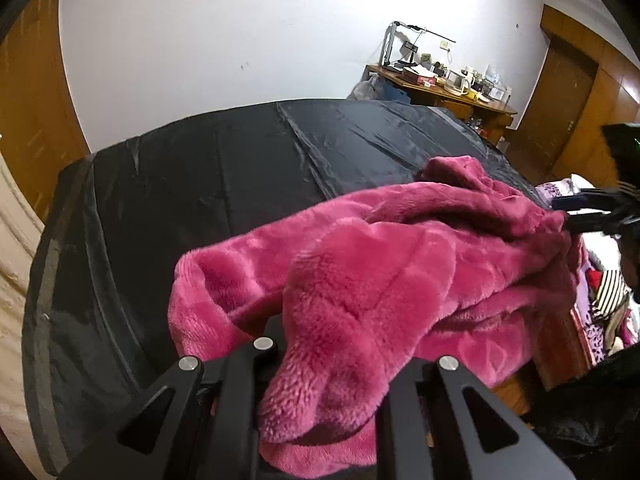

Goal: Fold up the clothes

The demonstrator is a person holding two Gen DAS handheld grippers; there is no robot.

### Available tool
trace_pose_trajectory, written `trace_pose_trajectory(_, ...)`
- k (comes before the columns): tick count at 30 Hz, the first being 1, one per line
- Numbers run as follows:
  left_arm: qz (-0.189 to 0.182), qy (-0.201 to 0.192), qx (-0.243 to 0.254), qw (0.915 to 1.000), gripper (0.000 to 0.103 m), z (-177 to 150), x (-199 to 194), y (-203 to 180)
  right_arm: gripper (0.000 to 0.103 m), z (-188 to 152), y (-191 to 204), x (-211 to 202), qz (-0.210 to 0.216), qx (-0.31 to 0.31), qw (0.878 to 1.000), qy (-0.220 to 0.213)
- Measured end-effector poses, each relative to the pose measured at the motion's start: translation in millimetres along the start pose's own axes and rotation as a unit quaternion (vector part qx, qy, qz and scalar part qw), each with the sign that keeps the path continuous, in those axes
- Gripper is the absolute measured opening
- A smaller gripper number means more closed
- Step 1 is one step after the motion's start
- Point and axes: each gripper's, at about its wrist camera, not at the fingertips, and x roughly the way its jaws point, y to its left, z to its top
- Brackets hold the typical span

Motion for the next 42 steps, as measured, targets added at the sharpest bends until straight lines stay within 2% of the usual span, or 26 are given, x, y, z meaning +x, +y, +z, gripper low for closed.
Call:
trace_pose_trajectory(3,0.006,-0.002,0.013,0.9999,0.016,6.8,1.7,-8.1,0.073,-20.7,-30.9,-35.0,-0.037,0.044,0.998,-0.03)
trace_pose_trajectory(5,0.007,-0.003,0.017,0.9998,0.016,8.4,1.4,-9.9,0.073,-33.1,-50.7,-44.4,-0.058,0.07,0.995,-0.036)
trace_pose_trajectory(9,0.007,0.0,0.01,0.9999,0.016,10.0,-0.3,-9.0,0.073,-53.0,-63.2,-51.5,-0.067,0.096,0.993,-0.031)
trace_pose_trajectory(14,0.009,-0.003,0.003,1.0,0.016,8.8,-8.4,-8.1,0.073,-56.1,-39.8,-26.6,-0.043,0.05,0.998,-0.006)
trace_pose_trajectory(16,0.008,-0.009,0.001,0.9999,0.016,9.3,-12.9,-7.2,0.073,-55.8,-37.1,-13.2,-0.059,0.04,0.997,0.008)
trace_pose_trajectory(18,0.008,-0.013,-0.002,0.9999,0.016,9.1,-18.4,-6.4,0.073,-57.3,-45.9,-0.7,-0.083,0.059,0.995,0.019)
trace_pose_trajectory(19,0.005,-0.017,-0.007,0.9998,0.016,9.5,-22.2,-5.3,0.071,-59.2,-51.8,2.6,-0.086,0.075,0.993,0.018)
trace_pose_trajectory(21,-0.001,-0.025,-0.013,0.9996,0.016,10.8,-26.5,-6.4,0.046,-61.6,-60.1,8.8,-0.075,0.105,0.992,0.012)
trace_pose_trajectory(22,-0.003,-0.029,-0.013,0.9995,0.016,12.0,-30.1,-7.4,0.03,-61.7,-58.5,11.7,-0.078,0.107,0.991,0.013)
trace_pose_trajectory(25,-0.008,-0.044,-0.014,0.9989,0.016,16.4,-42.4,-10.1,0.02,-58.4,-43.6,14.6,-0.125,0.085,0.988,0.011)
trace_pose_trajectory(28,-0.012,-0.064,-0.013,0.9978,0.016,24.7,-56.3,-13.8,0.016,-47.9,-32.7,-10.0,-0.199,0.07,0.977,-0.041)
trace_pose_trajectory(31,-0.021,-0.098,-0.008,0.995,0.016,39.8,-74.9,-22.7,0.016,-28.3,-17.2,-59.9,-0.285,0.047,0.948,-0.133)
trace_pose_trajectory(33,-0.026,-0.134,-0.002,0.9906,0.016,54.9,-93.5,-31.9,0.016,-11.3,0.6,-103.0,-0.337,0.026,0.918,-0.207)
trace_pose_trajectory(36,-0.032,-0.193,-0.001,0.9807,0.016,79.5,-123.7,-40.9,0.016,8.5,24.9,-159.3,-0.382,0.007,0.874,-0.301)
trace_pose_trajectory(39,-0.04,-0.268,-0.005,0.9625,0.016,109.9,-166.4,-47.4,0.016,25.8,44.9,-206.5,-0.407,-0.002,0.829,-0.382)
trace_pose_trajectory(42,-0.036,-0.345,0.003,0.9378,0.016,114.6,-219.1,-55.9,0.016,43.6,66.3,-249.6,-0.421,-0.012,0.784,-0.456)
